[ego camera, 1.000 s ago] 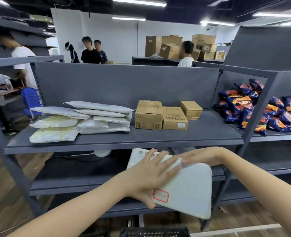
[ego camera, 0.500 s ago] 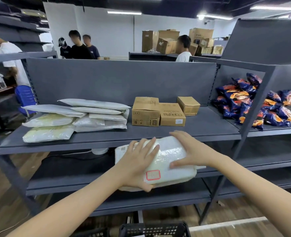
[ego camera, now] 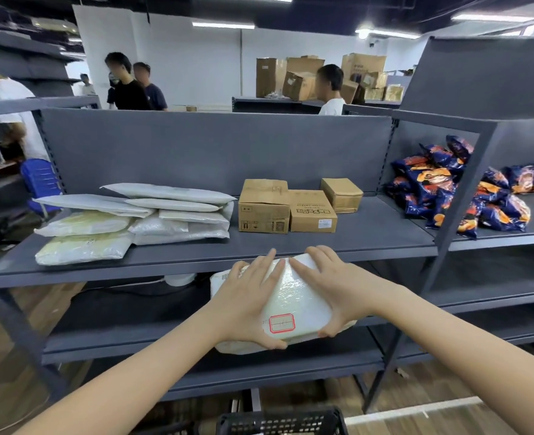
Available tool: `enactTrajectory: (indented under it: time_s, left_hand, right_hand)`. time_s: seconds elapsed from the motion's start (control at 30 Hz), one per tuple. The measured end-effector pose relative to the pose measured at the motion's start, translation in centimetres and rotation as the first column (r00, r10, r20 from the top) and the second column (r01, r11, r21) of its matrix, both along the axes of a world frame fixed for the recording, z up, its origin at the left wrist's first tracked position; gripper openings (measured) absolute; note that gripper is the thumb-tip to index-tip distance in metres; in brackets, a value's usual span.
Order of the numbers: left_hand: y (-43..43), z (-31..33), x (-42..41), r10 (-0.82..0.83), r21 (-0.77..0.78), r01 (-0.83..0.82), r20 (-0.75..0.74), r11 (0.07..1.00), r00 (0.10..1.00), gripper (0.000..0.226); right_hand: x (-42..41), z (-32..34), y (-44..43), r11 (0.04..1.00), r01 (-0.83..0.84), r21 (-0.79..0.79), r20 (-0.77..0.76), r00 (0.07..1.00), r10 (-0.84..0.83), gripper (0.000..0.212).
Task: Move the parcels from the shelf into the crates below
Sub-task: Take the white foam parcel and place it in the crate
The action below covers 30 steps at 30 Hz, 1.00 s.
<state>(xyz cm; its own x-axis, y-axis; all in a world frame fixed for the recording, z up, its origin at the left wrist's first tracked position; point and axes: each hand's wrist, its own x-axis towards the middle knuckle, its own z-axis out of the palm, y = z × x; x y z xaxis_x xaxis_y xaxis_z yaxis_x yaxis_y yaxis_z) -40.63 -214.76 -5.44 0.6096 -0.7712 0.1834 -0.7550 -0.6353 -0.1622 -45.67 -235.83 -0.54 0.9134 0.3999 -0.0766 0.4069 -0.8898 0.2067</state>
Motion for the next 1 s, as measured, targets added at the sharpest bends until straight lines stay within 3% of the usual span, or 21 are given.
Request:
enactTrajectory:
  time_s: [0.27,0.4,0.47,0.53,0.6,0.77,0.9,1.0]
  left_hand:
    - [-2.0,1.0,-1.4,0.103,-0.045,-0.103,-0.008,0.994,0.995,0.137]
    - [-2.7,0.7,-0.6,0.289,-0.167,-0.301,-0.094,0.939,0.953,0.13]
    - [-2.6,1.0,0.0,0.417,-0.257,-0.493,-0.298,0.831,0.859,0.126]
    - [-2.7,1.3,0.3,0.459,-0.305,-0.63,-0.475,0.714,0.75,0.123]
    - [-3.1,1.5,0.3,0.461,-0.343,-0.709,-0.572,0.617,0.678,0.121]
    - [-4.8,2.1,0.1,0.356,-0.405,-0.83,-0.764,0.383,0.538,0.124]
    - [-5.6,2.4,0.6,0.139,-0.354,-0.927,-0.919,0.123,0.369,0.131]
    - [-6.1,2.6,0.4,0.062,-0.296,-0.954,-0.952,0.053,0.299,0.14]
  right_hand:
    - [1.1,0.2,-0.2,0.994,-0.106,0.014,0.063,0.992,0.105,0.126]
    - [1.1,-0.3,-0.6,0.983,-0.072,0.171,0.159,0.986,0.045,0.098]
    - [0.7,-0.6,-1.0,0.961,0.041,0.272,0.177,0.98,-0.092,0.083]
    - [0.0,-1.6,-0.8,0.891,0.151,0.428,0.112,0.97,-0.218,0.085]
    - [-0.9,-2.7,0.1,0.789,0.193,0.583,0.039,0.963,-0.265,0.093]
    - [-3.7,-5.0,4.5,0.623,0.295,0.725,-0.1,0.94,-0.327,0.096]
    - [-4.5,-7.3,6.1,0.725,0.275,0.632,0.08,0.907,-0.413,0.116]
    - [-4.3,-8.3,5.7,0.798,0.256,0.545,0.304,0.827,-0.473,0.121]
